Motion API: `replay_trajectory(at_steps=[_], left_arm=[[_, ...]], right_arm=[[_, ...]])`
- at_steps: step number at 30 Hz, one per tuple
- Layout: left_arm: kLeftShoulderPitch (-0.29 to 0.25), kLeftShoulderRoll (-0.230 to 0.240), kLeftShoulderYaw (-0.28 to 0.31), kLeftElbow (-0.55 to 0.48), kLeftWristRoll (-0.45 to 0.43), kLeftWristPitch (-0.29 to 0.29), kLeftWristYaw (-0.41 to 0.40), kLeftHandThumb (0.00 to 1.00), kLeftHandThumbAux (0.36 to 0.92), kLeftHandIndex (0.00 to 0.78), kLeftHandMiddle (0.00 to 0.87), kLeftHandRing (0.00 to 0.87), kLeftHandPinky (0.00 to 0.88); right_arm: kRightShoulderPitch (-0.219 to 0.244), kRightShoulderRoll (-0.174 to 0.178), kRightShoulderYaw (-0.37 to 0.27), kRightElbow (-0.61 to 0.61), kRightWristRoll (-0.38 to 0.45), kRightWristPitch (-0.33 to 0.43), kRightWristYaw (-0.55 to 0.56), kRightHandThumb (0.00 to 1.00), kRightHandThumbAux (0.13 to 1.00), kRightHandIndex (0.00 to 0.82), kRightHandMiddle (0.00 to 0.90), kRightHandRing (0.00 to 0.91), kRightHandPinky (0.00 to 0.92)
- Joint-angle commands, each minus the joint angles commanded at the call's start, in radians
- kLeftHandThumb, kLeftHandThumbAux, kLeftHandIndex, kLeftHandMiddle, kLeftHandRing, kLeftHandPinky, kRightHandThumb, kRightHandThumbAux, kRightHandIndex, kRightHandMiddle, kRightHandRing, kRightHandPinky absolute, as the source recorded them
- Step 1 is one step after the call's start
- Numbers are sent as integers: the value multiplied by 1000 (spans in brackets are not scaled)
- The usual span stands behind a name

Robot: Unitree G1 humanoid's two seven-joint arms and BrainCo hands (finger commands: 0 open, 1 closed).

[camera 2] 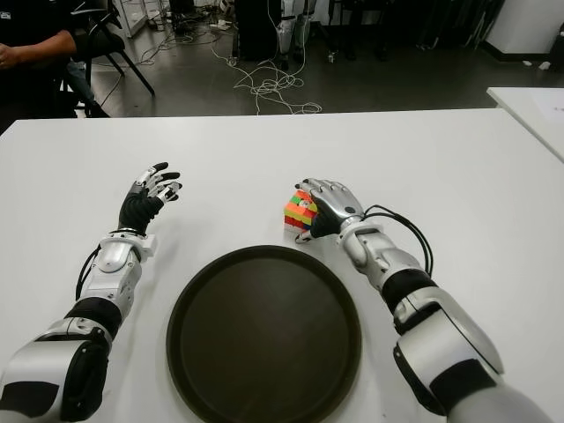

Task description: Pick up the Rubik's Cube and put it in the plate

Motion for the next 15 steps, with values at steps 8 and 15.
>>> replay_trajectory(at_steps=[8, 15], left_arm=[[3, -1, -2, -6, 2, -3, 3, 291, 678, 169, 266, 269, 273], [3, -3, -1, -7, 3, 1, 13, 281, 685, 165, 262, 264, 270]], right_arm=[[0, 2, 0, 23, -4, -6, -30, 0, 746, 112, 180, 203, 199], [2, 0, -8, 34, 4, -29, -67, 0, 776, 121, 206, 231, 248]])
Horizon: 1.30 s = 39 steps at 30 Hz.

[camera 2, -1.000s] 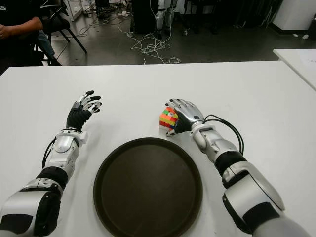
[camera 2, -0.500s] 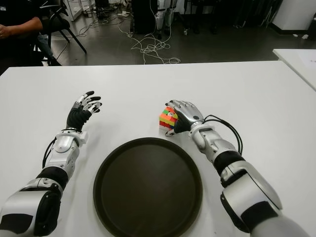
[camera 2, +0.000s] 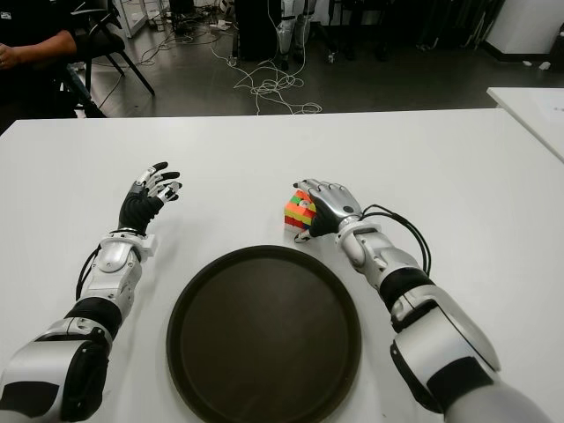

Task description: Pick up the Rubik's Cube and put it in the plate

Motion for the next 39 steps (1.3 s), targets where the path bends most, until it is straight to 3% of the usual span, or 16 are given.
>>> replay_trajectory(at_steps=[5, 8, 11, 13, 16, 19, 30, 39], left_arm=[[-1, 0, -4, 1, 4, 3, 9, 278, 687, 164, 263, 264, 272], [-2, 0, -6, 1, 6, 1, 11, 273, 685, 164, 263, 266, 280], [-1, 1, -8, -1, 8, -2, 11, 270, 685, 164, 262, 267, 279], [-1, 1, -10, -2, 9, -5, 11, 265, 683, 166, 263, 268, 277], [-2, 2, -11, -2, 10, -6, 11, 266, 686, 166, 263, 269, 279], [-2, 2, -14, -3, 12, -5, 13, 275, 692, 164, 261, 267, 280], [-6, 3, -11, 0, 8, -1, 20, 277, 685, 165, 264, 268, 276], [-6, 4, -7, -2, 4, 1, 21, 302, 693, 170, 267, 273, 285]], right_arm=[[0, -6, -2, 9, 1, -12, -13, 0, 853, 141, 256, 294, 340], [-1, -11, 3, 13, -5, -17, -21, 62, 905, 168, 309, 348, 388], [-1, -15, 6, 15, -10, -18, -32, 182, 914, 185, 333, 369, 402], [-1, -17, 7, 16, -11, -18, -40, 350, 895, 210, 342, 371, 397], [-1, -18, 3, 16, -6, -15, -47, 582, 790, 337, 355, 383, 403], [0, -16, -4, 15, 2, -7, -54, 660, 754, 380, 369, 400, 418], [0, -9, -24, 19, 10, 36, -90, 699, 736, 412, 430, 464, 498], [5, -5, -42, 11, 21, 40, -115, 695, 736, 415, 477, 495, 510]])
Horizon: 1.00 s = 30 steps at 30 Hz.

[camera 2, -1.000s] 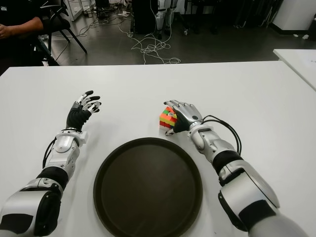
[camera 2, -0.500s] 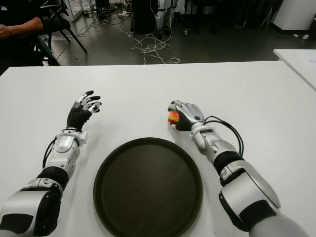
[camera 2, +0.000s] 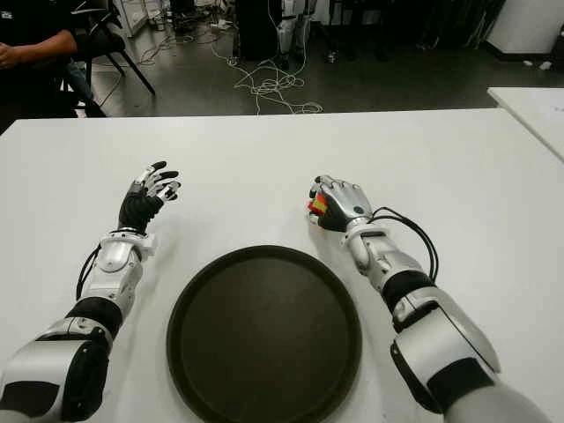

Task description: Pick up the Rubik's Cube and put it in the plate

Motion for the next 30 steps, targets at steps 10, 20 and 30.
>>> replay_trajectory(at_steps=[10, 20, 30], left_arm=[[1, 1, 0, -3, 0, 1, -1, 295, 706, 158, 256, 266, 277], [0, 2, 5, 0, -6, 0, -11, 318, 704, 162, 258, 266, 282], [-2, 4, 6, 2, -5, 2, -8, 314, 701, 161, 261, 270, 291]], right_arm=[[3, -3, -6, 0, -2, -11, -37, 693, 736, 415, 486, 514, 513], [2, -12, -24, -2, 1, -27, -68, 694, 736, 415, 483, 510, 517], [25, -69, -72, -158, 14, -21, -82, 695, 736, 414, 466, 488, 490]])
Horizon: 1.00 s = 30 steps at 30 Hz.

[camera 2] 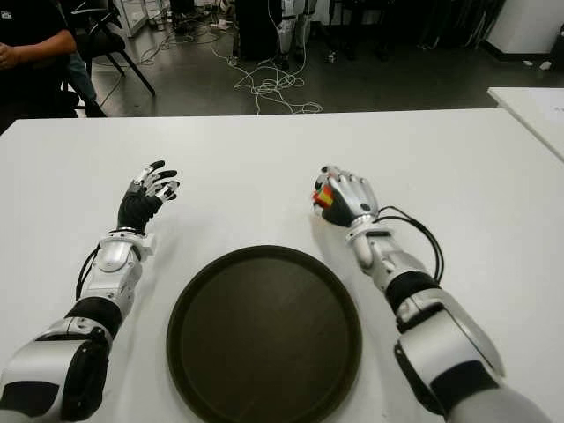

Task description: Pick up the Rubik's Cube and put it in the plate

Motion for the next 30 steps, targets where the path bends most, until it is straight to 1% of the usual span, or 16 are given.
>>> replay_trajectory(at_steps=[4, 8, 10, 12, 15, 17, 18, 19, 21, 23, 27, 29, 30], left_arm=[[0, 1, -1, 0, 2, 0, 1, 304, 700, 162, 262, 271, 289], [2, 1, -3, -3, 3, -4, -2, 304, 705, 162, 262, 272, 294], [2, 1, -3, -3, 2, -5, -3, 307, 707, 163, 263, 273, 297], [2, 1, -3, -4, 3, -7, -2, 309, 709, 166, 266, 275, 301], [2, 1, -4, -2, 5, -10, 0, 311, 705, 169, 270, 277, 301], [2, 2, -5, -1, 7, -12, 1, 309, 697, 169, 271, 277, 295], [1, 2, -6, 0, 8, -12, 2, 308, 696, 169, 271, 276, 294], [1, 3, -6, 0, 8, -13, 3, 307, 693, 169, 270, 275, 290], [1, 3, -6, 1, 9, -13, 3, 305, 693, 167, 268, 271, 282], [1, 2, -6, 1, 9, -13, 3, 304, 694, 167, 267, 269, 278], [1, 1, -4, 1, 5, -12, 0, 300, 696, 169, 264, 266, 272], [1, 0, -3, 1, 4, -11, 0, 299, 697, 170, 265, 268, 274], [1, 0, -2, 1, 3, -10, 0, 298, 697, 170, 266, 269, 276]], right_arm=[[29, -36, -26, -90, -2, 2, -2, 693, 737, 414, 477, 496, 494], [61, -53, -50, -196, -13, 23, -26, 692, 737, 414, 492, 507, 495], [74, -57, -56, -228, -14, 31, -27, 692, 737, 414, 496, 509, 494], [91, -64, -67, -269, -16, 26, -42, 692, 736, 414, 501, 514, 499], [131, -80, -89, -375, -17, 10, -63, 692, 737, 415, 510, 525, 516], [169, -93, -108, -476, -16, 13, -55, 692, 737, 416, 518, 536, 533], [199, -102, -125, -561, -14, 23, -38, 692, 736, 416, 519, 538, 536], [220, -108, -137, -620, -13, 32, -24, 692, 736, 416, 519, 538, 541], [261, -110, -161, -737, -11, 51, 5, 693, 736, 416, 520, 541, 551], [279, -108, -173, -788, -10, 61, 21, 694, 736, 416, 522, 543, 557], [308, -109, -204, -850, 1, 54, 44, 693, 735, 418, 542, 560, 578], [325, -107, -224, -879, 6, 30, 36, 693, 735, 419, 555, 571, 593], [329, -104, -233, -881, 14, -1, 19, 692, 735, 420, 562, 577, 603]])
